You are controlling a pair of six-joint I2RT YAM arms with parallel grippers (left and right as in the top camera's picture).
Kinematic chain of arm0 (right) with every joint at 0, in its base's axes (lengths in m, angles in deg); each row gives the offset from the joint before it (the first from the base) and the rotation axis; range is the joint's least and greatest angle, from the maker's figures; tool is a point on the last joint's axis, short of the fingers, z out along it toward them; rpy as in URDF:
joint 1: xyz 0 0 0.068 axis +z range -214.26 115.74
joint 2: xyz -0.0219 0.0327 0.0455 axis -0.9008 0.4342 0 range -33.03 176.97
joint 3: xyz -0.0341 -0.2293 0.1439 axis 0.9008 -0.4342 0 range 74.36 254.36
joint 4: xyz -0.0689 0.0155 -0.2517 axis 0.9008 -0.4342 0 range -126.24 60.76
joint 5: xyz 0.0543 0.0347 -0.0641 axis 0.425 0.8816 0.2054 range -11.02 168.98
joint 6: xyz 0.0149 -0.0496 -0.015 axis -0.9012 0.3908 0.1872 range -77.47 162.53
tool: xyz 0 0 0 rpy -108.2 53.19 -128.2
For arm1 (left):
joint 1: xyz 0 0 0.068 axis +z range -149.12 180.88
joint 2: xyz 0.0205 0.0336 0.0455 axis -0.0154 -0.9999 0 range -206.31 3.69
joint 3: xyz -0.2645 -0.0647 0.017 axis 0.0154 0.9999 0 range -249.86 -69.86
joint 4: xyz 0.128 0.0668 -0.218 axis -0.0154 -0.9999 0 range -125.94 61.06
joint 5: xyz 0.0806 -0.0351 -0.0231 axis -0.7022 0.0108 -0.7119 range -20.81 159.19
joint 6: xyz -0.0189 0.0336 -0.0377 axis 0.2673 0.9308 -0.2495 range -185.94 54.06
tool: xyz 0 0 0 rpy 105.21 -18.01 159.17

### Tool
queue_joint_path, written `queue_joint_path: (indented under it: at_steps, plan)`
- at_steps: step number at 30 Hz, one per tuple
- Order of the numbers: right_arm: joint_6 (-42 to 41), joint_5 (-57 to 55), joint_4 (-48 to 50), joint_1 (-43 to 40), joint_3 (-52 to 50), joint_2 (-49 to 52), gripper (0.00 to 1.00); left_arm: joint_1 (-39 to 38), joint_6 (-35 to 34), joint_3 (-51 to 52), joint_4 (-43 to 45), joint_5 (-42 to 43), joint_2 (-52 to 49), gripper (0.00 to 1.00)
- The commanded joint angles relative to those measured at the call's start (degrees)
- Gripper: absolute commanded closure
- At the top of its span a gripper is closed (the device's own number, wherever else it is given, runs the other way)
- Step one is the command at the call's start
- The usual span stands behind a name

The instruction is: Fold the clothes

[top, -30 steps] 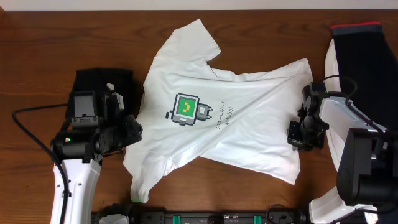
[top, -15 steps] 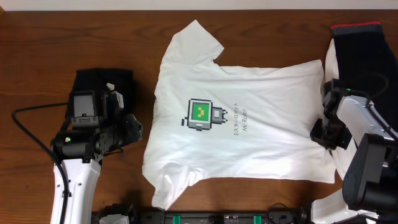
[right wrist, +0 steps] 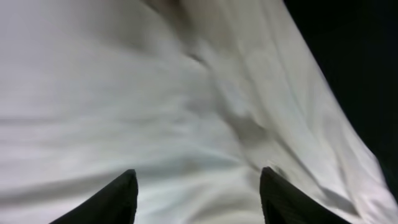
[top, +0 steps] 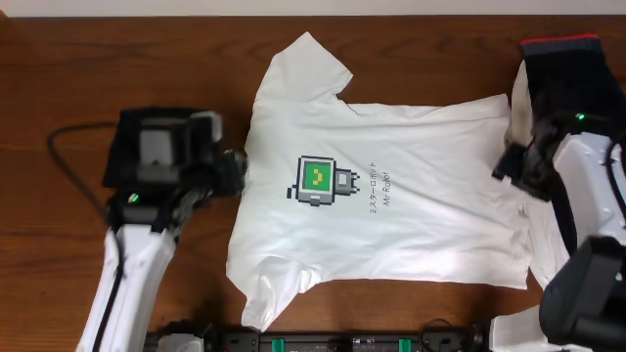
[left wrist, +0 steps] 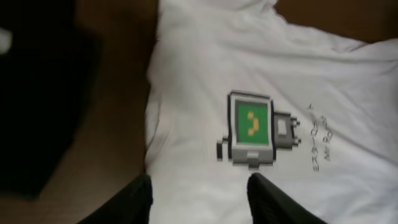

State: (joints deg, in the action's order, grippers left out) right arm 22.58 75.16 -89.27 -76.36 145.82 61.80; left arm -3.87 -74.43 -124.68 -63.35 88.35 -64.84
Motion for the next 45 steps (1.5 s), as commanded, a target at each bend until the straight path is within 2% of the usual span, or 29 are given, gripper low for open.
queue_joint_path:
  at_steps: [1, 4, 11, 15, 21, 22, 24, 27, 28, 35, 38, 40, 41, 42, 44, 45]
  plan:
    - [6.25, 15.15, 1.27, 0.04, 2.97, -2.1, 0.37, -1.95, 1.9, -0.61, 6.19, -0.13, -7.76, 0.46]
    - [11.5, 24.81, 2.71, 1.11, 3.06, -2.23, 0.37, -2.99, 2.05, -0.61, 16.85, -0.15, -16.52, 0.45]
    - [14.08, 26.12, 0.79, 4.46, 2.99, -2.23, 0.37, -3.04, 2.34, -1.62, 37.86, -2.29, -33.62, 0.44]
    - [14.05, 26.14, -0.02, 5.77, 2.99, -2.23, 0.37, -3.04, 2.38, -4.98, 40.04, -5.31, -40.06, 0.44]
    - [14.01, 26.14, -0.02, 6.54, 2.99, -2.23, 0.37, -3.04, 3.39, -10.12, 39.15, -5.31, -47.65, 0.44]
    - [14.01, 26.14, -0.02, 6.56, 2.99, -2.23, 0.38, -3.04, 3.63, -10.43, 39.12, -5.33, -48.5, 0.46]
    - [13.62, 26.14, 0.11, 6.56, 2.99, -2.23, 0.38, -3.04, 4.04, -10.58, 39.28, -6.03, -49.48, 0.55]
    - [13.18, 26.1, 0.66, 6.56, 2.99, -2.23, 0.39, -2.91, 5.31, -10.62, 39.71, -11.39, -50.18, 0.81]
    - [12.81, 26.12, 0.81, 6.56, 2.99, -2.23, 0.39, -2.75, 5.31, -10.62, 40.17, -14.23, -50.34, 0.86]
    - [12.28, 26.1, 1.14, 7.32, 2.99, -2.23, 0.39, -0.81, 5.27, -10.84, 45.88, -28.65, -52.09, 0.9]
    - [12.22, 25.24, 1.88, 8.17, 2.99, -2.23, 0.39, -0.07, 5.25, -11.34, 46.18, -28.65, -52.15, 0.83]
    - [11.52, 23.67, 2.91, 8.7, 2.99, -2.23, 0.37, -0.07, 5.25, -11.96, 44.7, -28.63, -51.93, 0.66]
    - [10.75, 22.67, 3.56, 8.9, 2.99, -2.21, 0.36, -0.15, 5.25, -12.17, 43.58, -28.35, -51.6, 0.53]
    - [9.9, 21.4, 4.42, 9.16, 2.99, -2.16, 0.35, -0.33, 5.27, -12.17, 42.73, -27.58, -51.17, 0.46]
    - [8.52, 19.28, 6.6, 9.44, 2.99, -1.88, 0.34, -0.46, 5.25, -12.17, 40.68, -26.86, -49.79, 0.4]
    - [7.91, 18.4, 7.76, 9.44, 2.97, -1.68, 0.34, -0.46, 5.25, -12.17, 39.54, -26.88, -49.0, 0.32]
